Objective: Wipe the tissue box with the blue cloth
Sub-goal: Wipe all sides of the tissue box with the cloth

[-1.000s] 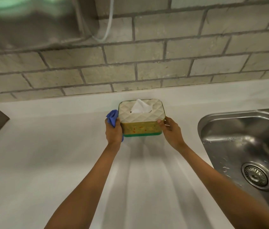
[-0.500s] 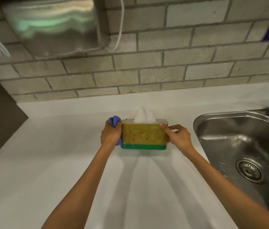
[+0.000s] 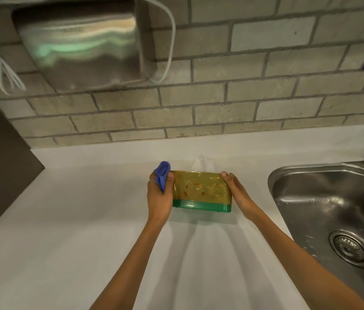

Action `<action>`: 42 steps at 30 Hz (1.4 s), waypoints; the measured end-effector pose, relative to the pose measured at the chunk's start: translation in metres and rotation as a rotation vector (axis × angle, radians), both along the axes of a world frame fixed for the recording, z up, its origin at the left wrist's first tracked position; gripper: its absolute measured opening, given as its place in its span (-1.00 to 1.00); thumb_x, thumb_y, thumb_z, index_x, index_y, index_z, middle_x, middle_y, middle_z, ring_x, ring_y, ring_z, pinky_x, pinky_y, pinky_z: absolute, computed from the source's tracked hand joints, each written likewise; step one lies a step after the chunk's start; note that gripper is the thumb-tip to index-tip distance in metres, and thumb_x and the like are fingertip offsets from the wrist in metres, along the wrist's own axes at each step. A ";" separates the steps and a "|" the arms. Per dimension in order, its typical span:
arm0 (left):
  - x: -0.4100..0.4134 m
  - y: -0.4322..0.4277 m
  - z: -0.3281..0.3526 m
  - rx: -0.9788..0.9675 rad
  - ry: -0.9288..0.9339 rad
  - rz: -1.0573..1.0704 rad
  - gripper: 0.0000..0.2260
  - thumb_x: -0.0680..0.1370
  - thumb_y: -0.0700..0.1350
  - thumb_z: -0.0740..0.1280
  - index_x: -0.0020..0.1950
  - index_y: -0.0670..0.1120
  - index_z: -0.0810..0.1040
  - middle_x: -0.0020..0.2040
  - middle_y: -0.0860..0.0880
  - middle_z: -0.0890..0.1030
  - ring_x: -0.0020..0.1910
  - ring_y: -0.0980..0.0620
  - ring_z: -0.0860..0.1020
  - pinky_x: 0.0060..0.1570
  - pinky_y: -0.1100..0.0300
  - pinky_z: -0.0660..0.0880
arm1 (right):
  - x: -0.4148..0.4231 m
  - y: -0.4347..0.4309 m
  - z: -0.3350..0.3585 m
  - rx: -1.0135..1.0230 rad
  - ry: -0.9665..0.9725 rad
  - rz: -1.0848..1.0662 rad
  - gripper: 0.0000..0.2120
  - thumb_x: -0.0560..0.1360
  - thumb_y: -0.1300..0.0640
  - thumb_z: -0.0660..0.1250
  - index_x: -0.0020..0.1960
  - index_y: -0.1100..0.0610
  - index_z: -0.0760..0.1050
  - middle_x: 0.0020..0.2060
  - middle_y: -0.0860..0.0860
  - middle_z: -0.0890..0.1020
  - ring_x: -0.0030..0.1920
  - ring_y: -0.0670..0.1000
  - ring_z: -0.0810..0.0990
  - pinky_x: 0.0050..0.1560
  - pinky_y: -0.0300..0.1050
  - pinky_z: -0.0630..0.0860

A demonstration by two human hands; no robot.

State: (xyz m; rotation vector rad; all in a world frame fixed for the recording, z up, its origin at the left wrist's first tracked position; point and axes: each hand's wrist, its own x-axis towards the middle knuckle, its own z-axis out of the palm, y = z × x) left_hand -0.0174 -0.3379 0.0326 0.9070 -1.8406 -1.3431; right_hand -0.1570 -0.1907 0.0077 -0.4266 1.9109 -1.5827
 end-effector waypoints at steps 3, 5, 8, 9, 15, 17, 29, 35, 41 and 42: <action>0.002 0.009 -0.004 -0.021 0.093 -0.067 -0.61 0.52 0.15 0.16 0.31 0.06 0.33 0.16 0.06 0.45 0.13 0.10 0.45 0.07 0.37 0.41 | 0.002 -0.009 0.002 -0.041 -0.027 -0.058 -0.23 0.20 -0.45 0.14 0.22 0.04 0.35 0.13 0.01 0.55 0.08 -0.08 0.56 0.01 -0.23 0.44; 0.001 0.011 -0.004 0.030 0.154 -0.077 -0.58 0.46 0.24 0.07 0.25 0.11 0.35 0.14 0.09 0.47 0.12 0.12 0.46 -0.05 0.52 0.43 | 0.001 -0.014 0.002 -0.068 -0.047 -0.099 -0.24 0.14 -0.49 0.14 0.14 -0.01 0.37 -0.05 -0.09 0.56 -0.09 -0.20 0.55 -0.20 -0.32 0.40; -0.006 0.008 -0.008 0.092 0.167 -0.018 -0.57 0.49 0.24 0.06 0.23 0.04 0.35 0.16 0.00 0.50 0.09 0.04 0.52 -0.14 0.43 0.47 | -0.003 -0.018 0.000 -0.083 -0.057 -0.101 -0.07 0.08 -0.55 0.17 0.24 0.06 0.32 -0.03 -0.07 0.54 -0.07 -0.14 0.56 -0.21 -0.28 0.44; -0.009 0.008 -0.010 0.071 0.139 0.008 -0.64 0.52 0.19 0.12 0.22 0.04 0.34 0.14 -0.01 0.52 0.03 0.06 0.54 -0.17 0.44 0.48 | -0.004 -0.019 -0.001 -0.088 -0.067 -0.095 -0.02 0.08 -0.54 0.18 0.29 0.09 0.29 0.00 -0.04 0.53 -0.04 -0.12 0.57 -0.19 -0.25 0.46; -0.015 0.009 -0.020 -0.195 0.002 0.015 -0.41 0.52 -0.01 0.31 0.48 0.00 0.15 0.35 0.01 0.45 0.23 0.04 0.48 0.15 0.32 0.44 | -0.007 -0.019 -0.001 -0.098 -0.077 -0.054 -0.18 0.20 -0.40 0.20 0.25 0.15 0.32 -0.03 -0.03 0.54 -0.09 -0.13 0.59 -0.29 -0.38 0.48; -0.013 0.008 -0.024 -0.264 -0.021 -0.015 -0.41 0.54 -0.06 0.29 0.51 0.00 0.11 0.44 -0.02 0.36 0.34 -0.01 0.41 0.27 0.14 0.41 | -0.009 -0.019 -0.002 -0.109 -0.087 -0.043 -0.29 0.30 -0.33 0.22 0.23 0.17 0.35 -0.02 -0.01 0.57 -0.07 -0.10 0.60 -0.27 -0.36 0.48; -0.008 0.001 -0.027 -0.469 -0.150 -0.013 -0.49 0.55 -0.18 0.22 0.49 0.01 0.19 0.45 -0.11 0.32 0.36 -0.10 0.33 0.16 0.25 0.29 | -0.017 -0.017 -0.001 -0.074 -0.075 -0.058 -0.44 0.41 -0.17 0.31 0.17 0.27 0.47 -0.05 0.09 0.61 -0.03 0.04 0.60 0.05 -0.13 0.50; -0.016 0.021 -0.024 -0.854 -0.355 -0.040 -0.52 0.52 0.02 0.10 0.42 -0.05 0.33 0.42 -0.22 0.39 0.39 -0.32 0.32 0.26 -0.17 0.38 | -0.021 -0.018 -0.001 -0.052 -0.077 -0.054 -0.44 0.38 -0.21 0.32 0.15 0.22 0.50 0.01 0.13 0.62 0.05 0.11 0.61 0.17 -0.03 0.51; 0.011 0.010 -0.043 -0.765 -0.201 -0.090 -0.55 0.49 -0.08 0.14 0.40 -0.02 0.35 0.39 -0.18 0.43 0.34 -0.23 0.32 0.24 -0.16 0.42 | -0.027 -0.015 -0.001 -0.027 -0.063 -0.011 -0.47 0.38 -0.20 0.32 0.10 0.22 0.56 0.00 0.16 0.64 0.09 0.13 0.61 0.27 0.02 0.47; 0.008 0.008 -0.039 -0.685 -0.178 -0.065 -0.54 0.49 -0.10 0.16 0.41 -0.02 0.32 0.41 -0.16 0.40 0.34 -0.25 0.34 0.23 -0.12 0.45 | -0.027 -0.015 -0.001 -0.025 -0.061 -0.007 -0.50 0.39 -0.20 0.33 0.07 0.20 0.57 -0.03 0.13 0.65 0.08 0.12 0.61 0.25 0.00 0.47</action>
